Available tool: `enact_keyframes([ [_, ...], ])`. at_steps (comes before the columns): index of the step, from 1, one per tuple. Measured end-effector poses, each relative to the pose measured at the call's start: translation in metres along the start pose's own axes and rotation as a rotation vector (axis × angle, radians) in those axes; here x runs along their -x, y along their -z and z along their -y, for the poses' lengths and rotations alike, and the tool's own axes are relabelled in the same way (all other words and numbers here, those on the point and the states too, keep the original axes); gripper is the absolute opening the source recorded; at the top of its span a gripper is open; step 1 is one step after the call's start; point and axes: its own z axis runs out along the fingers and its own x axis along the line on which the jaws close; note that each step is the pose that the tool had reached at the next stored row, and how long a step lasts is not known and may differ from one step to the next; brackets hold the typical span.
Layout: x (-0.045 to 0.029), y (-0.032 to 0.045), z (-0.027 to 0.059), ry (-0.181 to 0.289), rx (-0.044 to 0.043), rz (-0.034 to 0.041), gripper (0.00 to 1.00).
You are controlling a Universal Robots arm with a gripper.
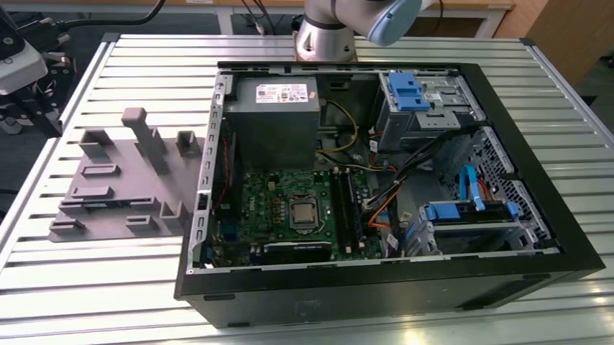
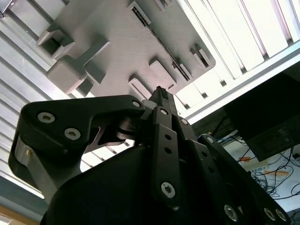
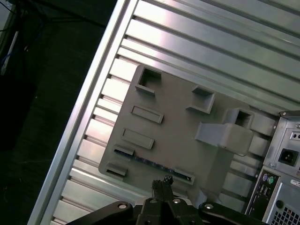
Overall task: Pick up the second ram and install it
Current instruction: 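Pick up the second ram and move it above second insertion slot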
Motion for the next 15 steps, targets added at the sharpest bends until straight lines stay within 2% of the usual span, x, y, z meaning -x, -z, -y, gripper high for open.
enact_keyframes([
  [15,-0.0006,0.0,-0.0002,0.019,0.0,-0.0008,0.11],
])
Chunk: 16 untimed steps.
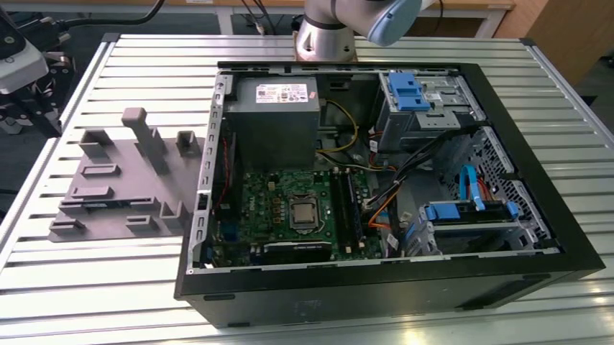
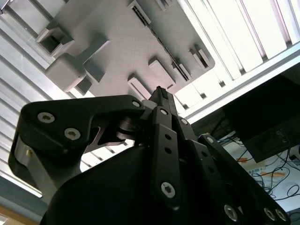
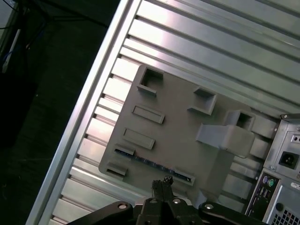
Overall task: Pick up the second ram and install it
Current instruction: 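Pick up the second ram and move it above second insertion slot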
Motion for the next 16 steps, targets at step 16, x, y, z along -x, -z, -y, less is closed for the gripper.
enact_keyframes([
  [16,-0.0001,-0.0018,0.0,0.241,-0.0004,-0.0096,0.11],
])
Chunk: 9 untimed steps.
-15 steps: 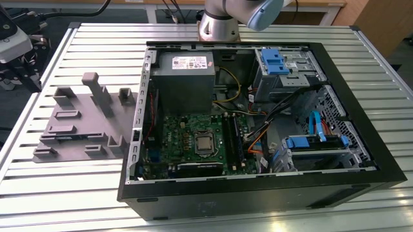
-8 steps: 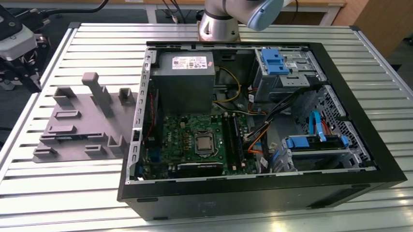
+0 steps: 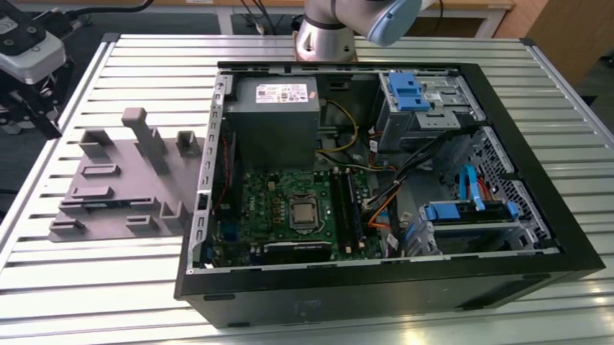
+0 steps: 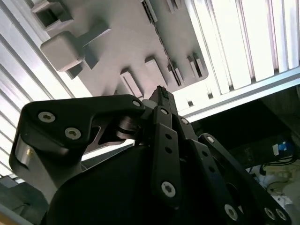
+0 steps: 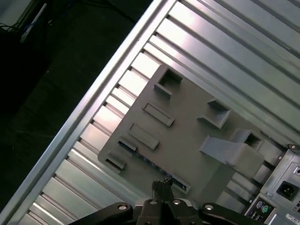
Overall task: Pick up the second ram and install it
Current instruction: 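Pick up the second ram and move it above second insertion slot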
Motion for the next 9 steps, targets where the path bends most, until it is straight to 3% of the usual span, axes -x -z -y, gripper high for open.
enact_keyframes([
  [9,0.0,-0.0032,0.0002,0.164,-0.0002,-0.0062,0.11],
])
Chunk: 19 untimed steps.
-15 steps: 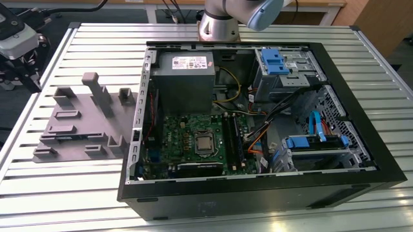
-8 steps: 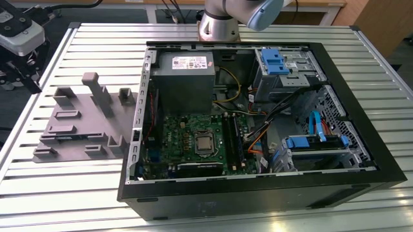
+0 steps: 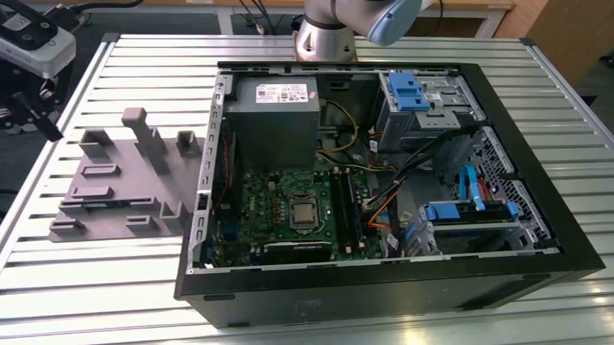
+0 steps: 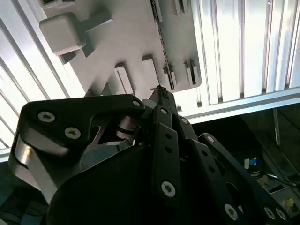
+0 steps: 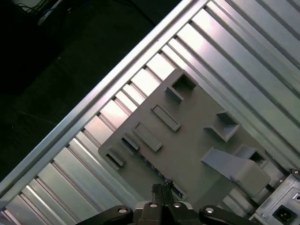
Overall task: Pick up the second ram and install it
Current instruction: 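Pick up the second ram and move it above second insertion slot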
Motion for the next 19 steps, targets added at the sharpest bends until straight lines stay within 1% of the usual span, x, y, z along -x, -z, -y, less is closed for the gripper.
enact_keyframes([
  [19,0.0,-0.01,0.0004,0.343,-0.0004,-0.0136,0.11],
])
